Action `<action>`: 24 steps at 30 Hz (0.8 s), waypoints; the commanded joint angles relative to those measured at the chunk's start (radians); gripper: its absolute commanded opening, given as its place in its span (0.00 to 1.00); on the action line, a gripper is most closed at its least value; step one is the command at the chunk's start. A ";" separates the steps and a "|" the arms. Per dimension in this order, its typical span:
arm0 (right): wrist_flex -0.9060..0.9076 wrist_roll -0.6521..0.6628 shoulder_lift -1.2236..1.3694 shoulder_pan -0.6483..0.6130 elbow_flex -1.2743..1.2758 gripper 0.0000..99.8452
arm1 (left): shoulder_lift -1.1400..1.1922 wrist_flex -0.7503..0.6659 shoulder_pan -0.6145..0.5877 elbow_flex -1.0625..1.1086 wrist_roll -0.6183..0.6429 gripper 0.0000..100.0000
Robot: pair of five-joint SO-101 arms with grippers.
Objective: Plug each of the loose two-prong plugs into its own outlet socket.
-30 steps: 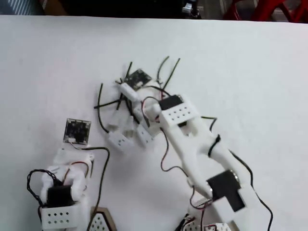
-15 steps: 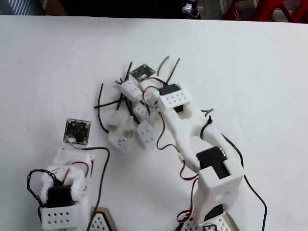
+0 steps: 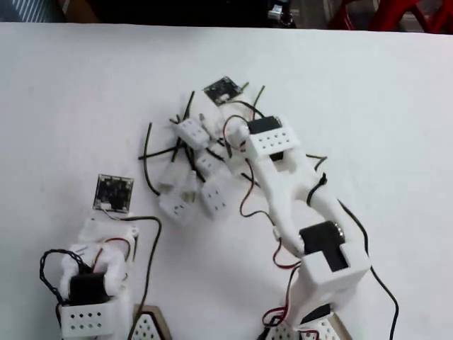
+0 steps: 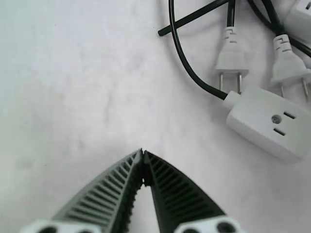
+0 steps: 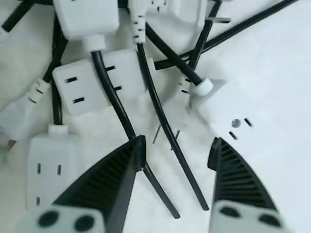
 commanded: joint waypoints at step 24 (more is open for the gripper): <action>0.193 0.005 -0.268 0.035 -0.037 0.02 | -0.005 -0.015 0.002 -0.003 -0.009 0.02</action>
